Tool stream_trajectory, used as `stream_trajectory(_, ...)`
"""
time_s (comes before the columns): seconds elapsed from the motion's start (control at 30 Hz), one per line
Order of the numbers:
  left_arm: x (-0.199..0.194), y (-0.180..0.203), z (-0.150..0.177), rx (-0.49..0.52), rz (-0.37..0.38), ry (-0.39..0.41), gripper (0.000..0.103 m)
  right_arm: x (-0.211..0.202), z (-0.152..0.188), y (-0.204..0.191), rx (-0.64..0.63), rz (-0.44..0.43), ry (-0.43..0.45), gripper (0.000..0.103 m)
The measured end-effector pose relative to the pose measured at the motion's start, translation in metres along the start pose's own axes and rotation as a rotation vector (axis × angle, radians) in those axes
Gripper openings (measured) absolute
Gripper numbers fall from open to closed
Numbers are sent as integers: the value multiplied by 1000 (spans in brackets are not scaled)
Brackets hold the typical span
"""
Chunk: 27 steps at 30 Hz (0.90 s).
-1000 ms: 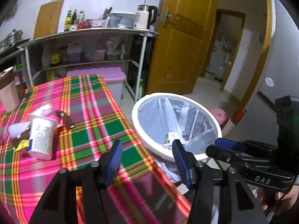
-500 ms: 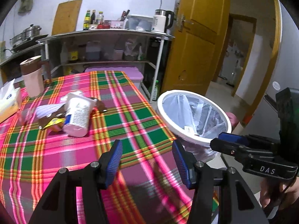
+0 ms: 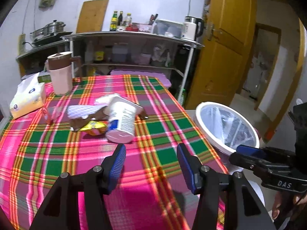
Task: Collect trash
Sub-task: 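Move both open tools back over the table, then grasp the white yogurt cup with the left tool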
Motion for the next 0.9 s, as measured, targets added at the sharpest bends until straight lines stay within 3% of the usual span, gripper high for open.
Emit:
stream_trajectory(0.3, 20, -31, -17, -25, -69, -2, 56, 17, -11, -8, -31, -14, -8, 46)
stream_trajectory(0.9, 83, -43, -23, 4, -138, -73, 58, 40, -22, 4, -8, -17, -23, 46)
Point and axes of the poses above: each gripper's, at about its wrist camera, not at the fingertips, and x roughly the way its jaws point, y to its right, z to its underside, the point moved 10 cm from there along x, roughly the way its jaws point, and after that the axes turned 5 degrees about -x, right-handed, at the moved point
